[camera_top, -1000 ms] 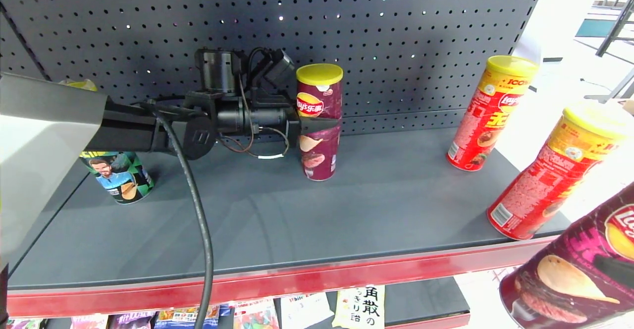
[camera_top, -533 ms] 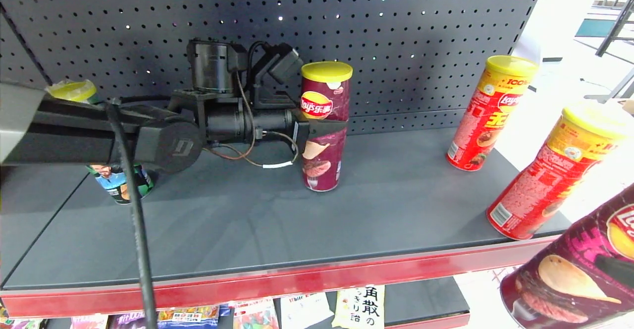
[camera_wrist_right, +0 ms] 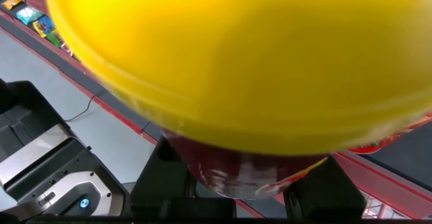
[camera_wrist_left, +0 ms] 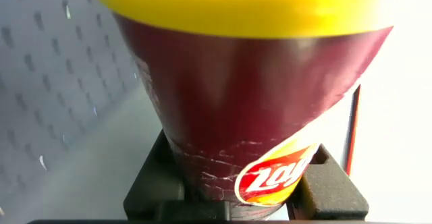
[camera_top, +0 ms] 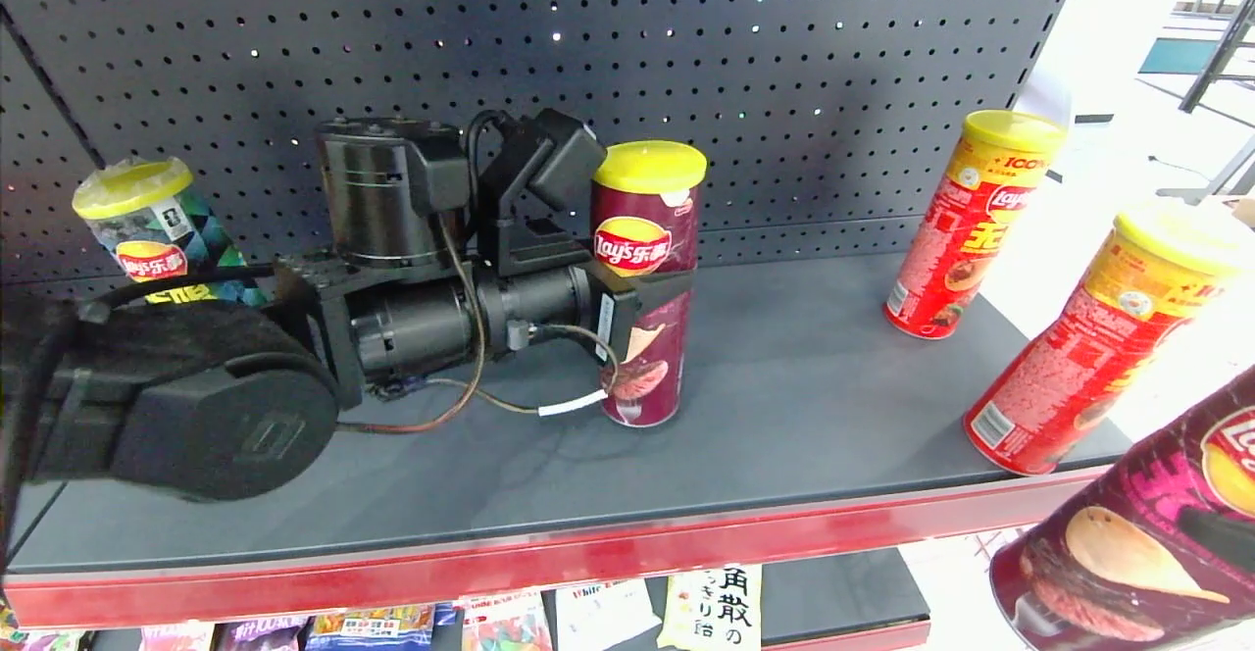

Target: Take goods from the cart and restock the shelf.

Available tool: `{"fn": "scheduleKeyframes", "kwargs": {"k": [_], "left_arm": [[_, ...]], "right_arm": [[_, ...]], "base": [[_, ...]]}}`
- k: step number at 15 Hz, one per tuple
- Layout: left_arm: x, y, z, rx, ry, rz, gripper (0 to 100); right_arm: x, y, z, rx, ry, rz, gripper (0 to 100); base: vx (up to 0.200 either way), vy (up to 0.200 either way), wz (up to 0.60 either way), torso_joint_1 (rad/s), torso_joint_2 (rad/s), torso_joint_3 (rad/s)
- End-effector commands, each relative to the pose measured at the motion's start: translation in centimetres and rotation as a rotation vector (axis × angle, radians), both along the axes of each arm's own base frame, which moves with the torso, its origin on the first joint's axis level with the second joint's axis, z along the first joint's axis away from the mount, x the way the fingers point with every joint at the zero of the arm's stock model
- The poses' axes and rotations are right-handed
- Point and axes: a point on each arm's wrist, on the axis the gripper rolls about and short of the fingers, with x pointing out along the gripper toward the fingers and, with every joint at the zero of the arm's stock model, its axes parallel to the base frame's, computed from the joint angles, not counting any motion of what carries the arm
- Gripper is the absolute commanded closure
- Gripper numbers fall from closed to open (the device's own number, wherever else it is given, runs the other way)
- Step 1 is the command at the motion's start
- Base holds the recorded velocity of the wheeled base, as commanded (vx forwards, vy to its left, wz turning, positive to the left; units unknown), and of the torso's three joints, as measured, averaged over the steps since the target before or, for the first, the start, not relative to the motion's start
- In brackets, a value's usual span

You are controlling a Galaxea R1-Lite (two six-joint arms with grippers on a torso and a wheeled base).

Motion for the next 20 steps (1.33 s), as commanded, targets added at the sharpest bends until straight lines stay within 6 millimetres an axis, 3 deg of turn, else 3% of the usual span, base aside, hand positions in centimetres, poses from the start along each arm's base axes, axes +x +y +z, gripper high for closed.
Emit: {"fn": "scheduleKeyframes", "kwargs": {"k": [1,11,20], "left_arm": [[-1.8,0.2,0.5,-0.004,-0.008,0.019,100],[-4.3,-0.2,-1.3,-0.01,0.048,0.159,100],[-6.1,-0.9,-2.6,0.032,0.072,0.172,100]], "right_arm": [[0.1,0.1,-0.1,-0.002,0.006,0.004,100],[0.1,0.1,0.0,0.0,0.005,0.004,100],[0.0,0.0,0.0,0.007,0.003,0.002,100]], "base": [[0.0,0.0,0.0,0.0,0.0,0.0],[0.0,0.0,0.0,0.0,0.0,0.0],[0.0,0.0,0.0,0.0,0.0,0.0]]}}
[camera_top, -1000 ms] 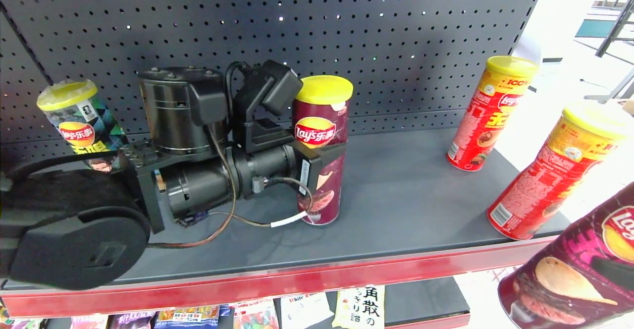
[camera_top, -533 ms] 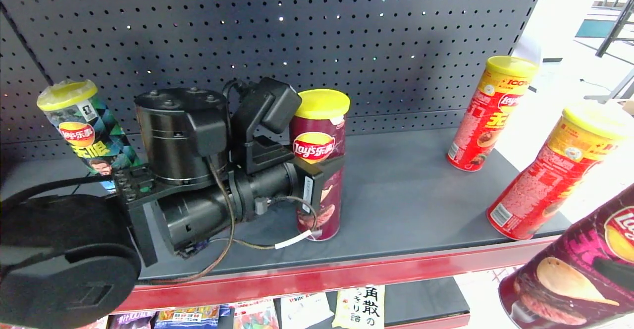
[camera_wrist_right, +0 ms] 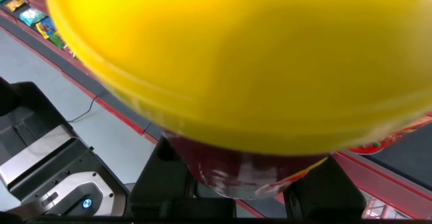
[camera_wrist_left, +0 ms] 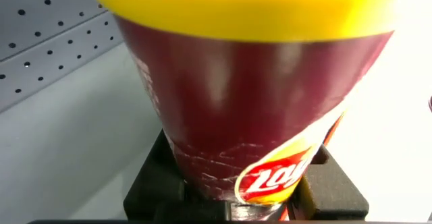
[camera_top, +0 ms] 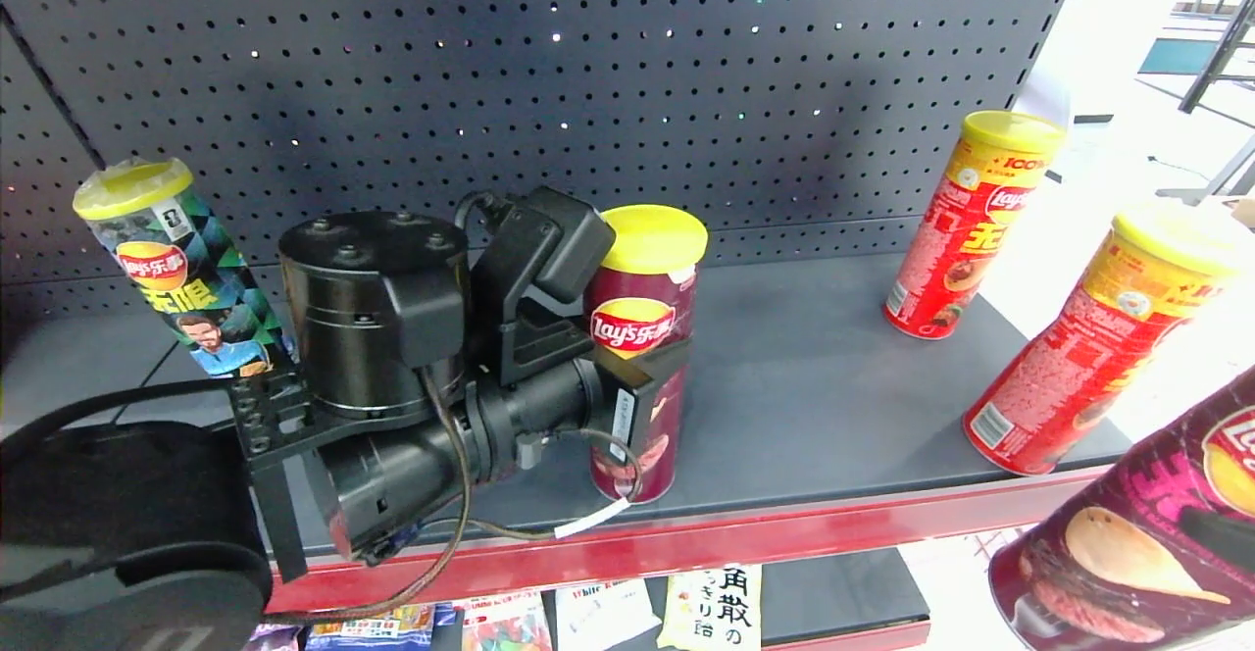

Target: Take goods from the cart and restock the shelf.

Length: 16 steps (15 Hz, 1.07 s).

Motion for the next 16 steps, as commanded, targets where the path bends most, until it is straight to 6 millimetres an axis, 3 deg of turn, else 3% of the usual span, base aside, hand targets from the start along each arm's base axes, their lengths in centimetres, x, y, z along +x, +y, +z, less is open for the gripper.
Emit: {"fn": "scheduleKeyframes", "kwargs": {"k": [1,6,7,16], "left_arm": [[-0.3,0.1,-0.4,0.012,0.011,-0.004,100],[-1.1,0.5,-1.0,0.03,0.025,-0.015,100],[-1.1,0.4,-0.9,0.027,0.024,-0.016,0],[-2.6,2.5,-1.4,0.053,0.03,0.048,0]], "right_arm": [[0.0,0.0,0.0,0.001,0.0,0.001,100],[0.0,0.0,-0.1,-0.001,0.003,0.001,100],[0.0,0.0,-0.1,-0.001,0.003,0.001,100],[1.1,0.5,-0.1,-0.014,0.033,0.013,100]], "base": [[0.0,0.0,0.0,0.0,0.0,0.0],[0.0,0.0,0.0,0.0,0.0,0.0],[0.0,0.0,0.0,0.0,0.0,0.0],[0.0,0.0,0.0,0.0,0.0,0.0]]}}
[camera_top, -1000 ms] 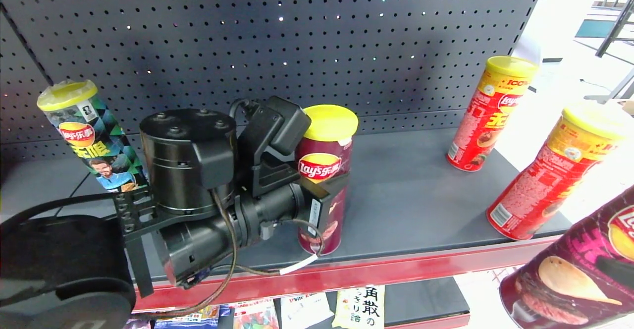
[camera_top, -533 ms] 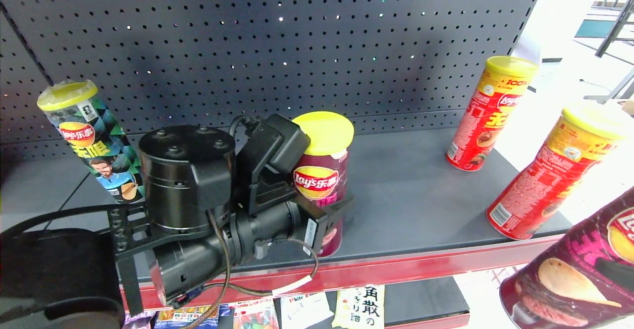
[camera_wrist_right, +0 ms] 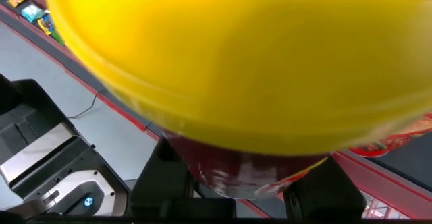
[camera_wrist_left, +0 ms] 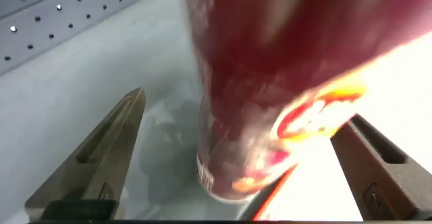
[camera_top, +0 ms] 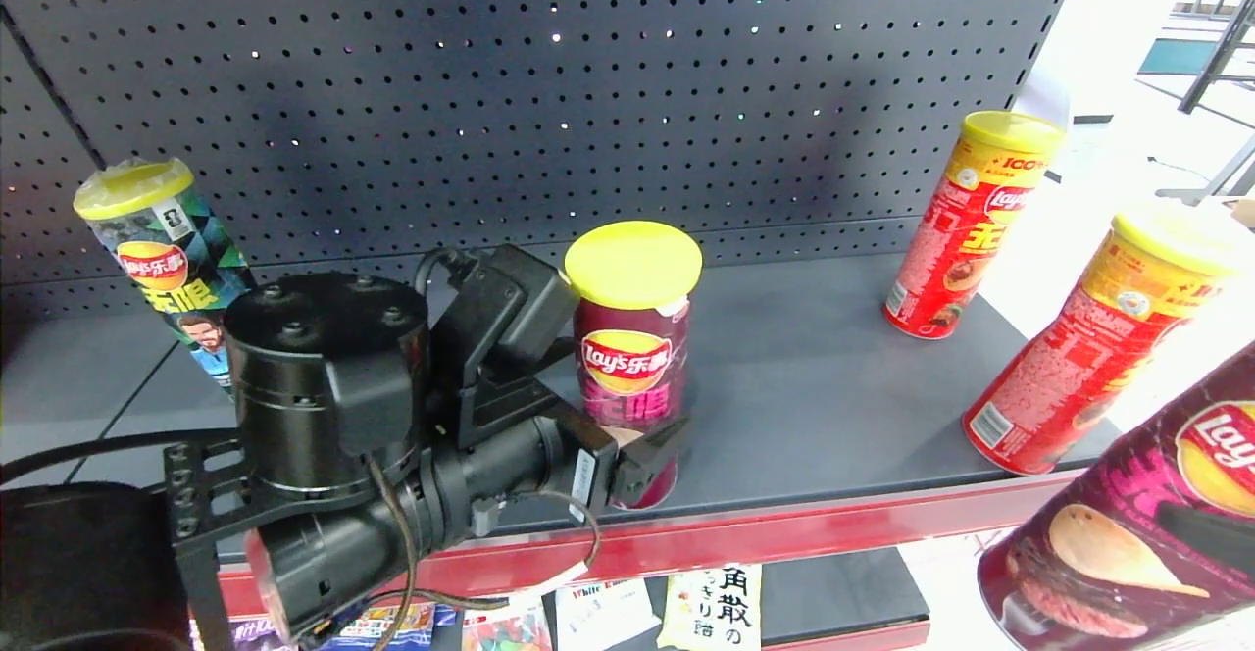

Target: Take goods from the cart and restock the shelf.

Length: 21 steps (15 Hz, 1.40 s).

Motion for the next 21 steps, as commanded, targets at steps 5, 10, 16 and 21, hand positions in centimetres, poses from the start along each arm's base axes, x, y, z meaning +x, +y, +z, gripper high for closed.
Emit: {"fn": "scheduleKeyframes", "kwargs": {"k": [5,10,16,21], "left_arm": [[-2.4,3.5,0.0,-0.009,0.0,-0.027,0],[-4.4,5.6,0.6,-0.054,-0.002,-0.144,0],[-6.0,9.1,0.6,-0.024,0.025,-0.069,0],[-7.2,11.6,0.6,0.033,0.083,0.004,0]], "right_arm": [[2.1,1.0,0.4,-0.028,0.047,0.011,100],[4.0,2.4,1.7,-0.039,0.052,0.058,100],[8.3,5.3,3.0,-0.036,0.019,0.093,100],[10.0,7.1,3.9,-0.044,0.014,0.117,100]], "base": [[0.0,0.0,0.0,0.0,0.0,0.0],[0.0,0.0,0.0,0.0,0.0,0.0],[0.0,0.0,0.0,0.0,0.0,0.0],[0.0,0.0,0.0,0.0,0.0,0.0]]}}
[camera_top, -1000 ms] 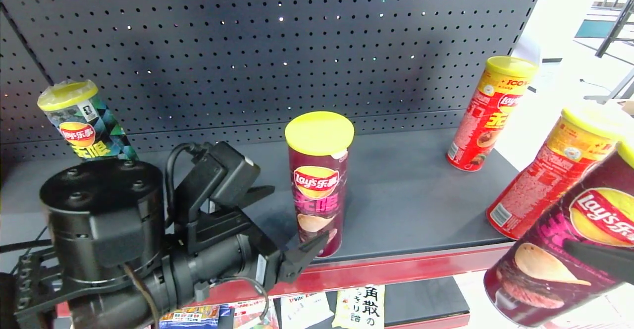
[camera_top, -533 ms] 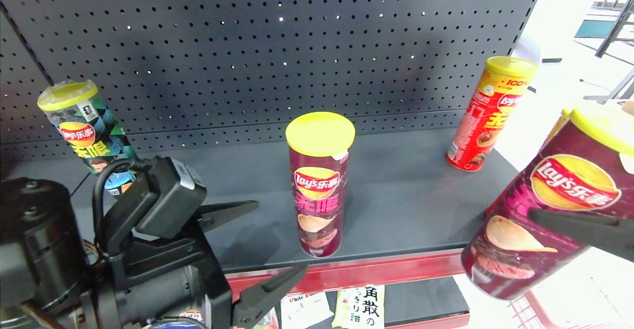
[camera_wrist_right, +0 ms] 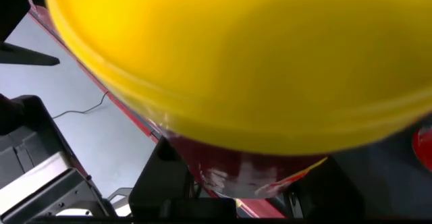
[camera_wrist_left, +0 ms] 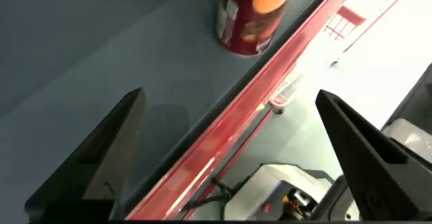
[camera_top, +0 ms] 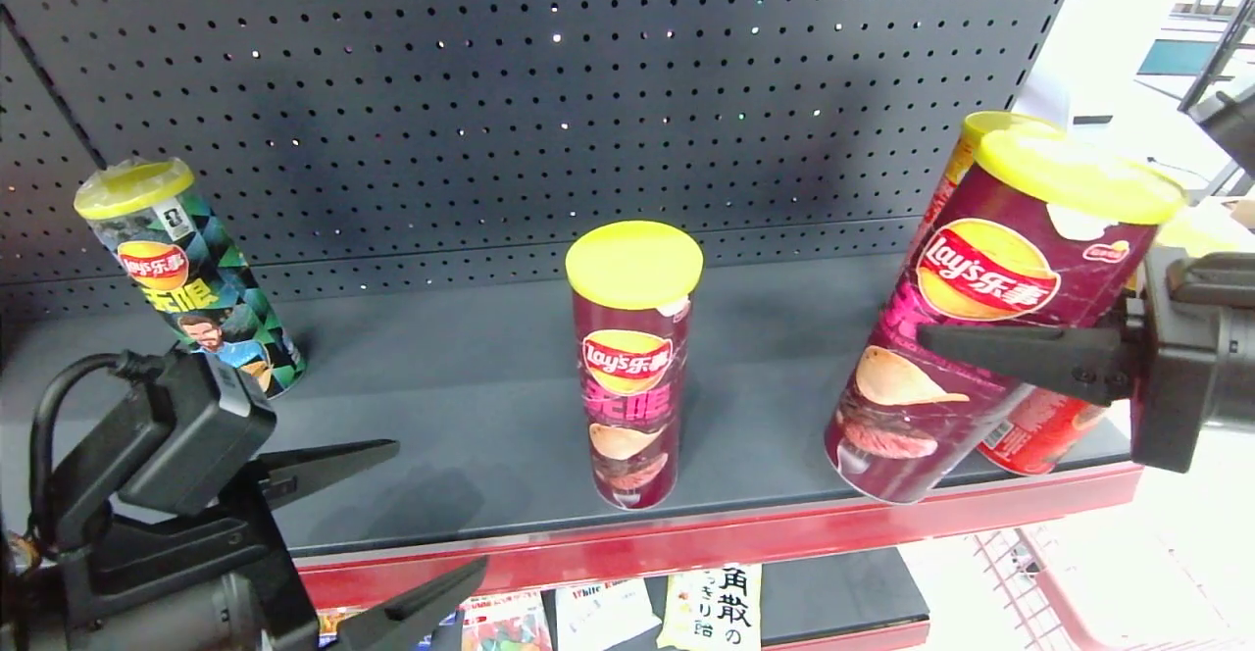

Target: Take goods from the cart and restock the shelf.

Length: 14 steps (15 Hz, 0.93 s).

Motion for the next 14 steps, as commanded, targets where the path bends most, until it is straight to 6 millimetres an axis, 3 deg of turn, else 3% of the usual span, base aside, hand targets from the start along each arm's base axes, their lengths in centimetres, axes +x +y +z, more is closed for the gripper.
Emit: {"fn": "scheduleKeyframes", "kwargs": {"k": [1,6,14], "left_arm": [[-0.3,0.9,0.5,-0.016,-0.034,0.029,0],[-0.2,1.0,0.6,-0.009,-0.045,0.032,0],[0.1,1.4,0.7,-0.01,-0.05,0.07,0]], "right_arm": [[1.3,1.1,0.3,-0.007,0.007,0.008,100],[2.8,3.4,1.0,-0.015,-0.002,0.026,100],[8.6,7.4,0.7,-0.017,-0.031,0.039,100]], "base": [[0.0,0.0,0.0,0.0,0.0,0.0],[0.0,0.0,0.0,0.0,0.0,0.0],[0.0,0.0,0.0,0.0,0.0,0.0]]}}
